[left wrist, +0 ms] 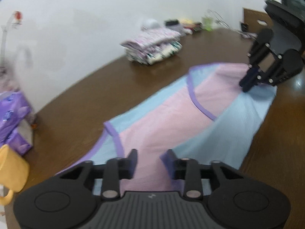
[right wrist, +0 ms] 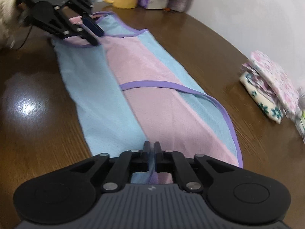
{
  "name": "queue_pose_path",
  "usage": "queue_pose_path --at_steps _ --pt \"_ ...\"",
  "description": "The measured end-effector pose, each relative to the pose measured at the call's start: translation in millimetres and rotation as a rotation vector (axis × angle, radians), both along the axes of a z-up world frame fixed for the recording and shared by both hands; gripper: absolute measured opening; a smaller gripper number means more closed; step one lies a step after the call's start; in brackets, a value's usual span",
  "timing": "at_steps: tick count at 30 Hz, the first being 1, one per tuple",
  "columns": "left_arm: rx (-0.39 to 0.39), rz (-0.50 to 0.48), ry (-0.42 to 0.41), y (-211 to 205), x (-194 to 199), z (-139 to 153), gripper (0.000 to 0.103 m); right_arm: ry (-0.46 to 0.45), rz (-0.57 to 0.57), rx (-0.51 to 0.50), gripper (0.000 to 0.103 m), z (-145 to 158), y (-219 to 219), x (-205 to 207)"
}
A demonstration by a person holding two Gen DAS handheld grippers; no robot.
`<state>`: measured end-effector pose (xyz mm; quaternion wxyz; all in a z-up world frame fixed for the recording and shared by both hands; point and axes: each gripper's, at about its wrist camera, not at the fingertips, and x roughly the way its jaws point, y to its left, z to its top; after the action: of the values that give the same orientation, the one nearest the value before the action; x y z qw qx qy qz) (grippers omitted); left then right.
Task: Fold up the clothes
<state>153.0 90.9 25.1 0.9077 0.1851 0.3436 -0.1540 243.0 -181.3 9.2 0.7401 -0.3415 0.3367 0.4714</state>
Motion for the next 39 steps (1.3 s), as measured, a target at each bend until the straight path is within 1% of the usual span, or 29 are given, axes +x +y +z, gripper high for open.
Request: queue_pose_path --at_steps 1,3,5,6,8,9,11,12,14,16,19,20,22,23,24,26,29,30,33,35,37,39 --pt "-0.015 -0.024 -0.002 -4 -5 2 0.035 -0.001 -0.027 0.029 0.007 3 -5 1" --pt "-0.043 -0.073 -0.005 -12 -14 6 0.035 0.020 -0.084 0.117 0.008 13 -16 -1" --pt "-0.037 -0.115 0.013 -25 -16 2 0.036 0.048 -0.087 0.181 0.013 17 -16 -10" --pt "-0.030 -0.137 0.020 -31 -16 -1 0.036 0.054 -0.081 0.200 0.015 17 -14 -16" --pt "-0.030 -0.160 0.028 -39 -14 -5 0.035 0.054 -0.067 0.204 0.020 11 -5 -26" --pt "-0.032 -0.160 0.029 -41 -13 -8 0.035 0.055 -0.060 0.207 0.021 8 -1 -31" --pt "-0.028 -0.146 0.032 -43 -10 -12 0.035 0.057 -0.052 0.212 0.021 2 6 -38" --pt "-0.029 -0.135 0.039 -42 -8 -15 0.034 0.064 -0.070 0.216 0.021 -1 4 -37" --pt "-0.046 -0.120 0.059 -38 -2 -20 0.032 0.078 -0.104 0.225 0.021 -8 2 -34" --pt "-0.076 -0.099 0.080 -31 3 -26 0.030 0.092 -0.141 0.236 0.025 -13 -2 -31" --pt "-0.142 -0.066 0.101 -22 7 -24 0.030 0.097 -0.202 0.259 0.030 -14 -19 -26" --pt "-0.171 -0.064 0.090 -21 7 -22 0.030 0.097 -0.219 0.265 0.030 -14 -25 -25" --pt "-0.231 -0.089 0.067 -23 5 -16 0.032 0.116 -0.256 0.310 0.030 -11 -34 -26" --pt "-0.247 -0.100 0.063 -27 5 -14 0.032 0.126 -0.272 0.336 0.031 -10 -36 -28" --pt "-0.250 -0.104 0.062 -32 5 -14 0.031 0.130 -0.279 0.357 0.031 -9 -36 -30" --pt "-0.224 -0.097 0.078 -42 7 -18 0.030 0.138 -0.293 0.393 0.031 -8 -35 -35" --pt "-0.203 -0.063 0.111 -43 12 -29 0.029 0.127 -0.332 0.369 0.032 -17 -36 -39" --pt "-0.220 -0.055 0.111 -40 12 -29 0.028 0.120 -0.351 0.364 0.032 -20 -40 -39" --pt "-0.268 -0.038 0.104 -31 9 -26 0.028 0.127 -0.415 0.429 0.034 -16 -66 -39" --pt "-0.269 -0.033 0.088 -27 3 -23 0.029 0.116 -0.452 0.479 0.034 -9 -86 -43" --pt "-0.269 -0.020 0.077 -23 -3 -22 0.031 0.065 -0.488 0.479 0.038 -4 -101 -52" --pt "-0.276 -0.002 0.077 -18 -7 -22 0.031 0.030 -0.529 0.461 0.038 -4 -115 -57"
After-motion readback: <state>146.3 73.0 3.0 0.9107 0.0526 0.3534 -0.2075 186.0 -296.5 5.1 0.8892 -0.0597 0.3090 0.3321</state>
